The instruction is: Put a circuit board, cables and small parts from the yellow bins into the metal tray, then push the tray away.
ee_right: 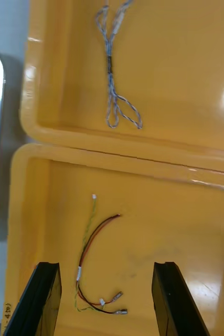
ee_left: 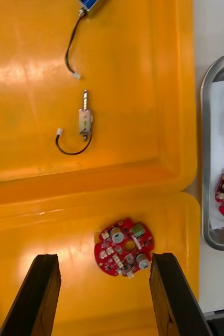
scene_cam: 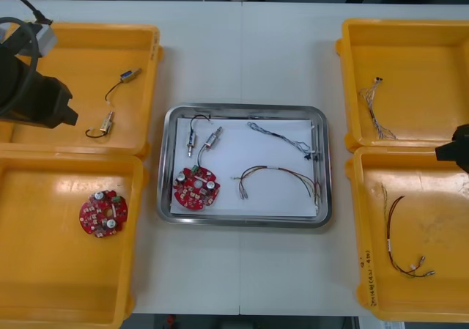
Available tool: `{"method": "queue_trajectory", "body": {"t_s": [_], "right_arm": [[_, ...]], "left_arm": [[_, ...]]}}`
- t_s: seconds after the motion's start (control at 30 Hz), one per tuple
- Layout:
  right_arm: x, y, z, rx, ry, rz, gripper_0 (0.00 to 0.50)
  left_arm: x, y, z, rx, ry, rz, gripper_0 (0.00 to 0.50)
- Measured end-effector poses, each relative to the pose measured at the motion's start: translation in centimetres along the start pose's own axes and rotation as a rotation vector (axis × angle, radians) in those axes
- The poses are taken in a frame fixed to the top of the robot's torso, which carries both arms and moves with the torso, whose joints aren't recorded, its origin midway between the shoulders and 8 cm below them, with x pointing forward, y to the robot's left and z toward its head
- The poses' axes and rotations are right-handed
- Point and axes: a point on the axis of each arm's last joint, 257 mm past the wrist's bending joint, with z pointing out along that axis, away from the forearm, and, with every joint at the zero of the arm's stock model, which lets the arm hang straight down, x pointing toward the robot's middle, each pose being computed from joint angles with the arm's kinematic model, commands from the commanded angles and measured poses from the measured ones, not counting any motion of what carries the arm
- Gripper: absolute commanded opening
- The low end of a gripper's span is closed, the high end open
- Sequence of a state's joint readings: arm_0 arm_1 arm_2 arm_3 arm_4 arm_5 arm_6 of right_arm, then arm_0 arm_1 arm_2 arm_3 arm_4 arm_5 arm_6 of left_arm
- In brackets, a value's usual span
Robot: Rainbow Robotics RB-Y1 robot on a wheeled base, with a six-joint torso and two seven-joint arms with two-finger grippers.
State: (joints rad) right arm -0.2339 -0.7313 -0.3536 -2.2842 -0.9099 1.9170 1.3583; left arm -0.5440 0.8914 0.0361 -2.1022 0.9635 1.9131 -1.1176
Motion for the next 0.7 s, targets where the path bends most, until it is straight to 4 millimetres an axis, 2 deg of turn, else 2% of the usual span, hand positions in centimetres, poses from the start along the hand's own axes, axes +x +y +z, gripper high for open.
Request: {"method": "queue_trajectory", "body": {"t_s": [0.13, 0.33, 0.53, 0.7], "right_arm": [[-0.4, 1.7, -0.4, -0.026, 0.009, -0.079, 0.500], [-0.4, 3.2, -0.8, -0.047, 0.034, -0.164, 0.500], [-0.9, 7.4, -0.7, -0.116, 0.063, -0.275, 0.500], [-1.0, 10.5, -0.3, -0.143, 0.087, -0.369, 0.500]], "left_arm": [[1.4, 1.9, -0.6, -0.021, 0.010, -0.021, 0.500], [3.4, 4.8, -1.5, -0.047, 0.027, -0.076, 0.500], [5.9, 6.9, -1.5, -0.076, 0.057, -0.121, 0.500], [7.5, 7.8, -1.0, -0.085, 0.086, -0.150, 0.500]]}}
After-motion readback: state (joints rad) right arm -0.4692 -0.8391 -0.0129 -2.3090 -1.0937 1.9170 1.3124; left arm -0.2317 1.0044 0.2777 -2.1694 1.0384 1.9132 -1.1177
